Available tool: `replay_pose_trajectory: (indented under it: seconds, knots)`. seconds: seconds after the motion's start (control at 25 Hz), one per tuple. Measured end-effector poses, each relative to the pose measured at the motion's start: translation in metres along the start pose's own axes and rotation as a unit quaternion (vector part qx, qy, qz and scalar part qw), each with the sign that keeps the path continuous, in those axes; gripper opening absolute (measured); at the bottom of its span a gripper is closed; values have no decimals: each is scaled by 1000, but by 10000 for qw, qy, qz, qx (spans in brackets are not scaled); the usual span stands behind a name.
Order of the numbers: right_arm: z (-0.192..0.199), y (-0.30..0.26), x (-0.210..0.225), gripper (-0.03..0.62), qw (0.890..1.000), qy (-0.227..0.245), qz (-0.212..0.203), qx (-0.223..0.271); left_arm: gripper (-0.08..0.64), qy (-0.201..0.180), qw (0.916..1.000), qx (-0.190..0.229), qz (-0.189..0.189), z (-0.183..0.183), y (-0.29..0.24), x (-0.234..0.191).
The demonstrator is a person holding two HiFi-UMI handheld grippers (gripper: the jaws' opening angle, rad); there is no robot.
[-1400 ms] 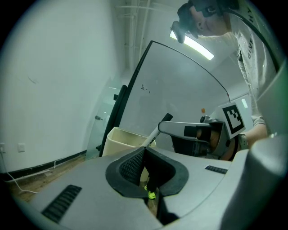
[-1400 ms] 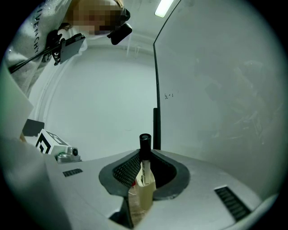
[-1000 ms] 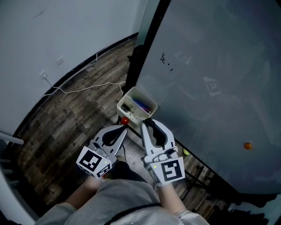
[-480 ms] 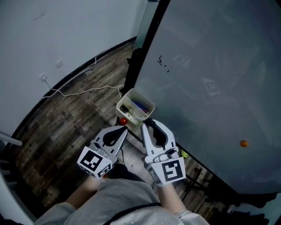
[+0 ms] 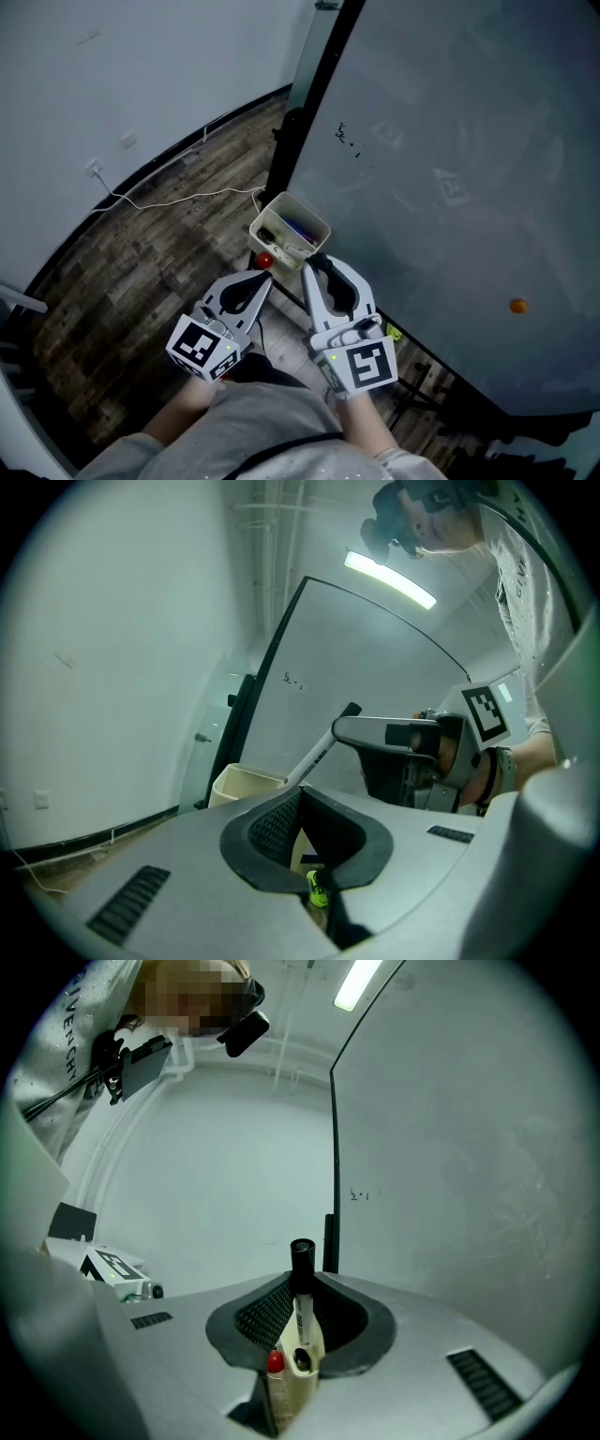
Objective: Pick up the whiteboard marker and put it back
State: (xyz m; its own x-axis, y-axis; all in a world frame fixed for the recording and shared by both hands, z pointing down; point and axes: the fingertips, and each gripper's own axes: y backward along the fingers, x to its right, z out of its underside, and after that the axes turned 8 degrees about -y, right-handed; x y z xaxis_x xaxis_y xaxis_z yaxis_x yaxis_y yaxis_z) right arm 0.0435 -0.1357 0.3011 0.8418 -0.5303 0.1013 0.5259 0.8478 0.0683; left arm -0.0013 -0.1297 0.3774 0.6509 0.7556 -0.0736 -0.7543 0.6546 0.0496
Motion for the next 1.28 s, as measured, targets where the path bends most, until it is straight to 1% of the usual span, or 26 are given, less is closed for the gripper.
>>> replay_pose_trajectory:
  seconds: [0.32, 0.52, 0.68, 0.92, 1.12, 1.28]
  knots:
    - [-6, 1, -3, 75, 10000, 85, -13, 42, 11, -15, 10000, 21, -15, -1, 2, 2]
    - [-1, 6, 1, 75, 9998, 138, 111, -113, 11, -38, 10000, 48, 6, -4, 2, 4]
    - [-9, 4, -3, 75, 9999, 98, 3, 59, 11, -60, 10000, 67, 9, -4, 2, 4]
    - [-11, 5, -4, 75, 9999, 161, -8, 41, 11, -49, 10000, 57, -2, -3, 2, 4]
    - [-16, 5, -6, 75, 9997, 185, -38, 161, 11, -75, 9999, 92, 52, -2, 2, 5]
    - [-17, 5, -7, 75, 9996, 248, -35, 125, 11, -75, 9999, 106, 60, -5, 2, 6]
